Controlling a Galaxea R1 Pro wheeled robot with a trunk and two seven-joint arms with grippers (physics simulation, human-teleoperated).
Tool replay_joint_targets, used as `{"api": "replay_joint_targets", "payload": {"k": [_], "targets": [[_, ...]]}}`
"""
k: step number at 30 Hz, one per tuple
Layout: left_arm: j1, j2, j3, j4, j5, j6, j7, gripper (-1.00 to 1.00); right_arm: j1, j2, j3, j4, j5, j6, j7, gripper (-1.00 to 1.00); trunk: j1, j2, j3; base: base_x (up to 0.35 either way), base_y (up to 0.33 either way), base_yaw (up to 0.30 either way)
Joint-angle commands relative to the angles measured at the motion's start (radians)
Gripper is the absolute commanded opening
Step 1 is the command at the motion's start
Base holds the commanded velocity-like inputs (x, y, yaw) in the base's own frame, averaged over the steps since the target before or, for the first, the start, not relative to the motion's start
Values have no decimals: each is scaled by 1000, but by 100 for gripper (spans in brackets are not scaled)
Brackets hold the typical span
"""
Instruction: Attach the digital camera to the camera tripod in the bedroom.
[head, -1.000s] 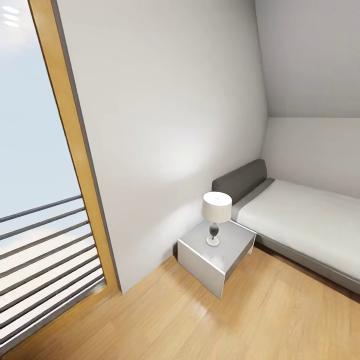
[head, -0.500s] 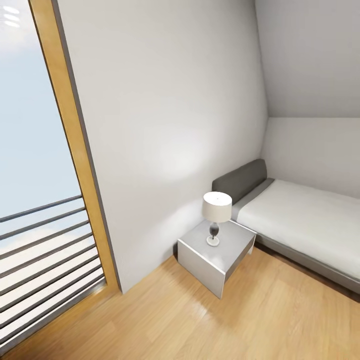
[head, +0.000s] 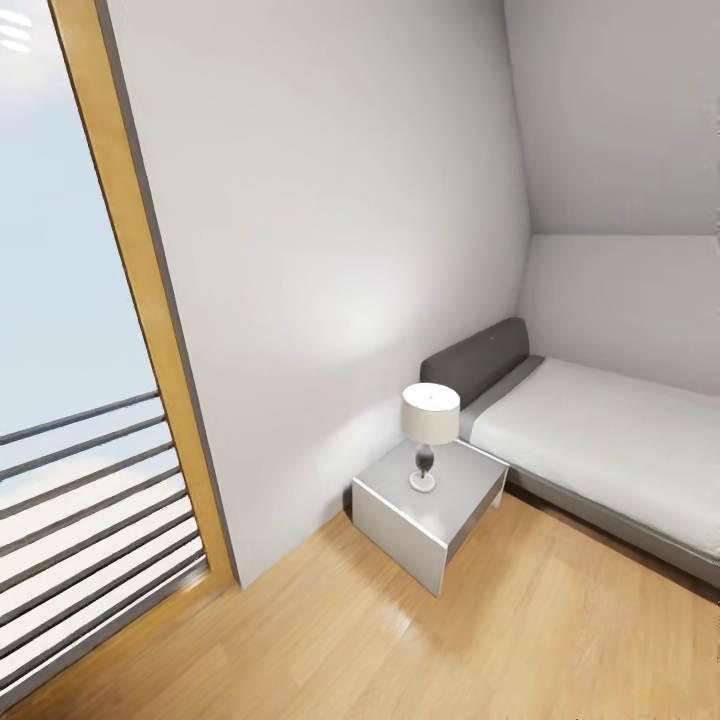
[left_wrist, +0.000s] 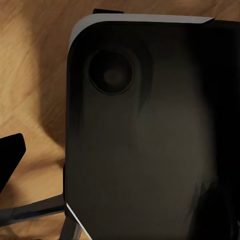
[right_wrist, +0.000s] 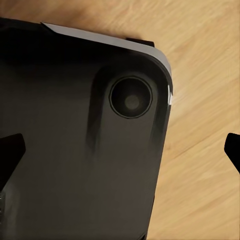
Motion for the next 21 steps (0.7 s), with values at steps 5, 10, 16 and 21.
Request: {"api": "replay_joint_targets", "payload": {"k": [5,10,16,21], "targets": [[0,0,2,-1,7,-2,0,100,-1,1,4,1,6,-2,0,100,0,0,-1,0,0,-202],[0,0,2,-1,7,-2,0,100,0,1,4,1,5,-2,0,100,0,0,-1,0,0,-231],[0,0,2,-1,7,-2,0,100,-1,0,4,1,5,-2,0,100,0,0,-1,0,0,-238],[0,0,2,-1,7,-2,0,100,-1,0,4,1,5,-2,0,100,0,0,-1,0,0,-225]]}}
